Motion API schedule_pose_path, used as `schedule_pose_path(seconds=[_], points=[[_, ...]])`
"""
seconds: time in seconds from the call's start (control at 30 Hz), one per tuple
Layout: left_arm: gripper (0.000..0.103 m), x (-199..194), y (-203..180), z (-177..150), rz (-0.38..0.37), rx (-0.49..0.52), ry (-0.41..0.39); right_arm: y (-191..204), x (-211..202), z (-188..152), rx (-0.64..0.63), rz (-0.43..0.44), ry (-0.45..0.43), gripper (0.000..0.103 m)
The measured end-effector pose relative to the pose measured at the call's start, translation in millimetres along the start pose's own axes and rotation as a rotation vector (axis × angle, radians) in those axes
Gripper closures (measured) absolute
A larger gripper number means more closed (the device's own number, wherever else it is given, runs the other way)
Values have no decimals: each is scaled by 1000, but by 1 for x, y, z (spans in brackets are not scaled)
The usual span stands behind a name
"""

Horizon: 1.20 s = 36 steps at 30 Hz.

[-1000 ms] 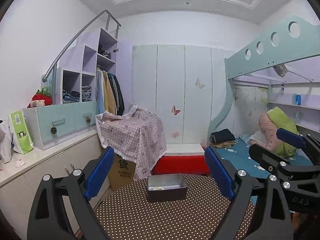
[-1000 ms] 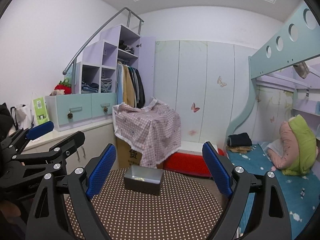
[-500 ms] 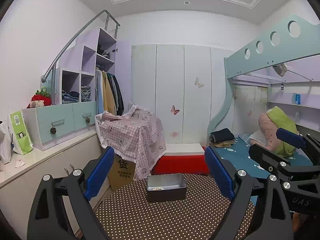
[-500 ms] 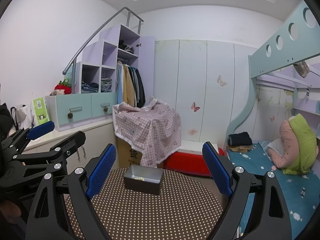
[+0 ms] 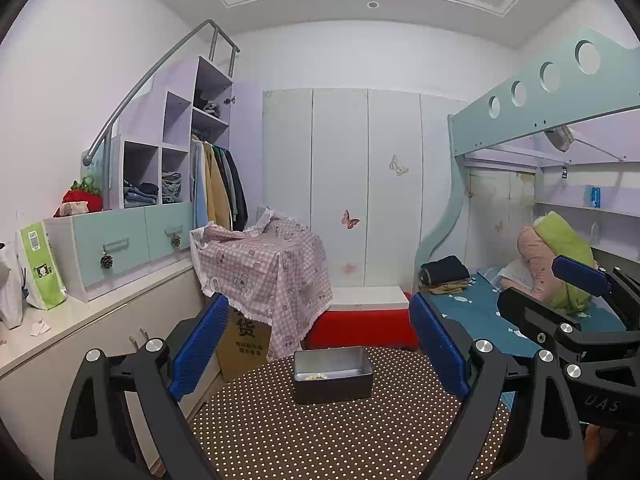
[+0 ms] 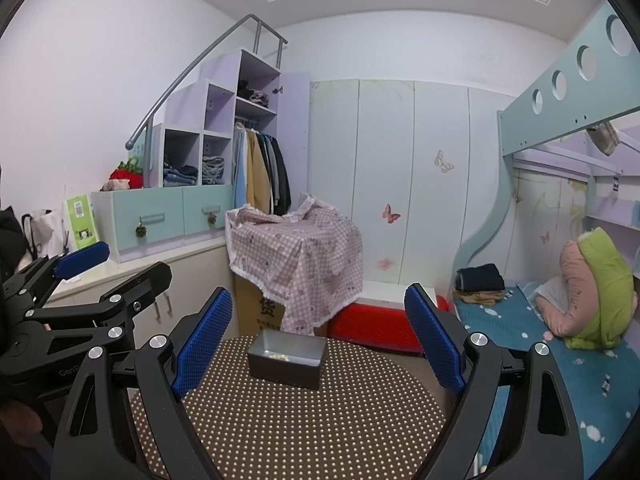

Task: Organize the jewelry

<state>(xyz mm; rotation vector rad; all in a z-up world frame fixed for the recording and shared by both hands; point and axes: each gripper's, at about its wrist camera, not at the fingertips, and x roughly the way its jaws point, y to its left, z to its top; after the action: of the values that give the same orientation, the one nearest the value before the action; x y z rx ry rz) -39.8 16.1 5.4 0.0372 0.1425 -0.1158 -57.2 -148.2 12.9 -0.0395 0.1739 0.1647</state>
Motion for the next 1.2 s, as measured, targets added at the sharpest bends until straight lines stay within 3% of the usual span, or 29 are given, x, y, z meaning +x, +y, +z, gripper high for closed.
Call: schedule_pose_path(seconds=[1.2], points=[[14,1,-4,-2,-1,6,-2,1,0,1,0,0,-6,18]])
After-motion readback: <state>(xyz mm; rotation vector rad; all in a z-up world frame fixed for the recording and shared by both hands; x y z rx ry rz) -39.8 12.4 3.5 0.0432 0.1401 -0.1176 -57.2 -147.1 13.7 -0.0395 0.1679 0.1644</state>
